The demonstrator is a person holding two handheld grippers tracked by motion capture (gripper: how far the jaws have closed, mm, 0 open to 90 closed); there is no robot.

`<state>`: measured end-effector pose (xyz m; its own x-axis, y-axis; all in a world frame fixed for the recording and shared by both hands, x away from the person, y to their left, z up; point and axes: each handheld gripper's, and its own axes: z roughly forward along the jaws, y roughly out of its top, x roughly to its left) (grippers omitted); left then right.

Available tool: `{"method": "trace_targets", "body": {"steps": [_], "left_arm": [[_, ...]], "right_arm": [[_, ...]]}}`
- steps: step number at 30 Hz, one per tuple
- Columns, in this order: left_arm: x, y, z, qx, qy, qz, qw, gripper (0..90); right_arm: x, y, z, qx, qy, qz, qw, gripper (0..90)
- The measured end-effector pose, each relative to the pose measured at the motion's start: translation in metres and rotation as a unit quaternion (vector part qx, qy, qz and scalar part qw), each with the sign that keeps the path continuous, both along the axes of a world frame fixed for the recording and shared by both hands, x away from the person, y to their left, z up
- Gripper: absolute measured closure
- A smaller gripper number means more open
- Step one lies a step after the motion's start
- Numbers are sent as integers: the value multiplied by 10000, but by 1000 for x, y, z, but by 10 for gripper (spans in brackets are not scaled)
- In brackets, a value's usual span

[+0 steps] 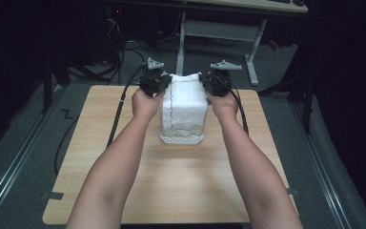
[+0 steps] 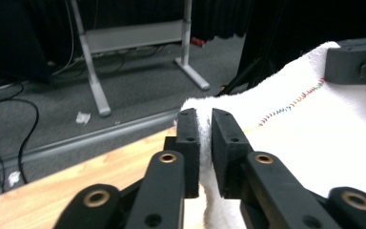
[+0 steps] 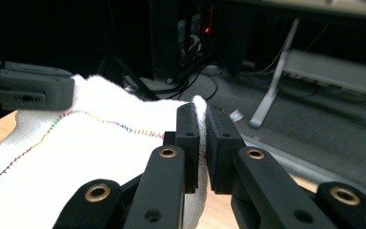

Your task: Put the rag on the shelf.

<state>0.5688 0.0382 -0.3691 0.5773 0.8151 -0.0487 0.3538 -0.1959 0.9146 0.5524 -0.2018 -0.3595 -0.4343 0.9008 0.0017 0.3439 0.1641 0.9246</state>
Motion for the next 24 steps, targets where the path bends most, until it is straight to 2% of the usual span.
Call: {"method": "trace_targets", "body": {"steps": [3, 5, 8, 10, 14, 17, 18, 20, 21, 24], "left_arm": [[1, 5, -2, -212, 98, -6, 9997, 681], [1, 8, -2, -322, 140, -25, 9994, 671], [-2, 9, 0, -297, 115, -17, 9995, 620], [-6, 9, 2, -223, 23, 6, 9997, 608], [-14, 12, 4, -217, -71, 56, 9997, 592], [-19, 16, 5, -241, -85, 61, 9997, 584], [-21, 18, 7, -239, -56, 27, 9997, 567], [-25, 20, 10, -152, -53, 17, 9999, 561], [-30, 23, 12, -110, -122, 42, 9999, 555], [-34, 27, 14, -236, -137, 0, 9996, 556]], "right_arm": [[2, 2, -6, -145, -12, -89, 9999, 787], [2, 2, -7, -114, 7, -72, 9999, 780], [0, 1, -5, -130, -21, -74, 9999, 746], [-1, 1, -4, -149, -37, -90, 9998, 739], [-11, 1, 0, -186, -107, -75, 9997, 688], [-15, 0, 1, -194, -139, -80, 9997, 656], [-20, -1, 1, -183, -133, -59, 9997, 620], [-21, -1, 1, -150, -122, -37, 9998, 609], [-25, -1, 3, -172, -83, 24, 9998, 594], [-31, -2, 4, -172, -175, 12, 9997, 593]]}}
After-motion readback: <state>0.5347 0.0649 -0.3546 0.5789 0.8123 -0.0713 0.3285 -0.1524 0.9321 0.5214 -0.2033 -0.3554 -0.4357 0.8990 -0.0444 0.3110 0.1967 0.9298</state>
